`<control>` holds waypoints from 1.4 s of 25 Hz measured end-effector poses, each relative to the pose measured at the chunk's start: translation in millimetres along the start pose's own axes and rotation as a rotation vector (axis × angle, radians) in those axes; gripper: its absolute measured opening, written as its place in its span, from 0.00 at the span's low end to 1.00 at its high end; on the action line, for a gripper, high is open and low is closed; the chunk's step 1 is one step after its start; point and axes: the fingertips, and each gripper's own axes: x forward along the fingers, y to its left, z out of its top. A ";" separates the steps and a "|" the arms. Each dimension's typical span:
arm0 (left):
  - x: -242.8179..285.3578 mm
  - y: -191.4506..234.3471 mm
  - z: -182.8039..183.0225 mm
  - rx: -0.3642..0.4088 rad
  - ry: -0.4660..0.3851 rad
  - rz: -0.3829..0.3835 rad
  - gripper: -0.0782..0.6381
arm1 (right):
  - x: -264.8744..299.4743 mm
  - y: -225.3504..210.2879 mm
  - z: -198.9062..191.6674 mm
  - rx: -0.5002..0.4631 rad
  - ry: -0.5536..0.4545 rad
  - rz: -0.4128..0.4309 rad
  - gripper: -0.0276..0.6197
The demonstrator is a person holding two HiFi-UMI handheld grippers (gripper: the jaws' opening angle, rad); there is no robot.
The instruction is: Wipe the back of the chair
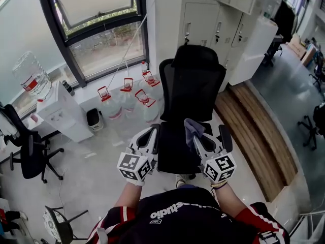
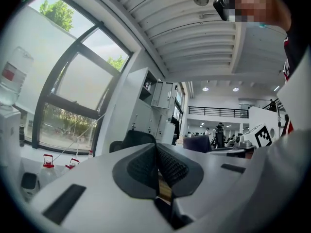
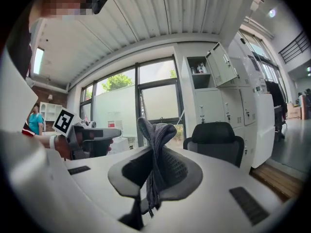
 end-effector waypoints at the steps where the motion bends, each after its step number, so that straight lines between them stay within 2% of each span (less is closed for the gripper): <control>1: -1.7 -6.6 -1.7 -0.002 0.001 -0.011 0.14 | -7.9 -1.2 0.0 0.000 -0.001 -0.012 0.13; 6: -12.6 -34.4 0.1 -0.005 -0.003 -0.036 0.14 | -40.4 -6.5 6.7 -0.004 -0.011 -0.049 0.13; 12: -34.0 -70.9 -5.8 -0.008 0.002 -0.019 0.14 | -79.5 -1.3 4.9 0.012 -0.023 -0.027 0.13; 18: -53.9 -139.2 -29.8 -0.011 0.024 -0.001 0.14 | -148.7 -5.7 -10.8 0.023 -0.021 0.003 0.13; 25: -88.3 -233.1 -39.6 0.013 0.009 0.008 0.14 | -258.6 -25.4 -18.7 0.018 -0.058 -0.044 0.13; 35: -138.4 -325.5 -50.4 0.057 -0.012 0.008 0.14 | -373.2 -11.2 -37.6 0.015 -0.083 -0.047 0.13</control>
